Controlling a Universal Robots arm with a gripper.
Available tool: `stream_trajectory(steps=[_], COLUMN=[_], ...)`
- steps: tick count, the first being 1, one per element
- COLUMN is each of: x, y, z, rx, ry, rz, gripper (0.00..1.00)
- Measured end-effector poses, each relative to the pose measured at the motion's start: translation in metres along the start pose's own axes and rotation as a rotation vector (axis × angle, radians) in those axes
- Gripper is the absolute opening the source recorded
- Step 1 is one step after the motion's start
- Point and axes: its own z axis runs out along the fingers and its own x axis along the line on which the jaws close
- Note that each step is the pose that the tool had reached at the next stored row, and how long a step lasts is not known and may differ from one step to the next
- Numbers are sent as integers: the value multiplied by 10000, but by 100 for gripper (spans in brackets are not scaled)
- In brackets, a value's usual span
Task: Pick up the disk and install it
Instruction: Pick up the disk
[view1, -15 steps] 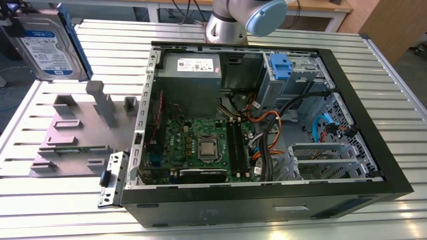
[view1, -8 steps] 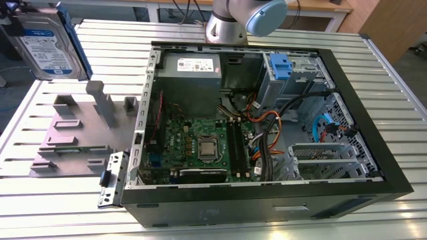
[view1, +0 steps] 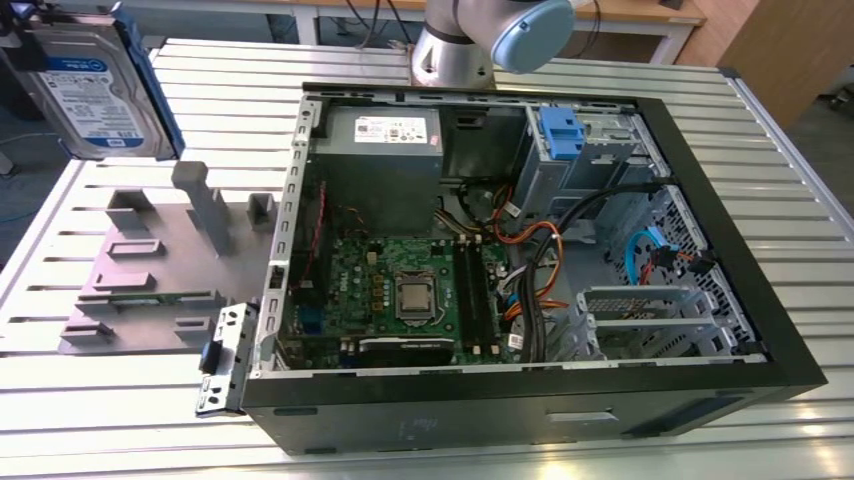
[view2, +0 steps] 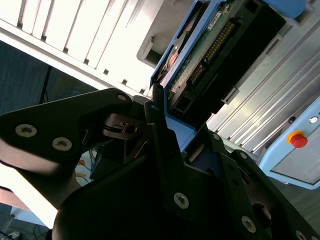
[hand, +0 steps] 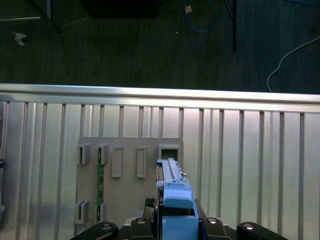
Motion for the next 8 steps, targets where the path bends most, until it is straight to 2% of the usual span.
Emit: stream_trajectory(steps=[8], x=[0], y=[0], z=[-17], rx=[1], ry=[0], rz=[0], gripper=[37])
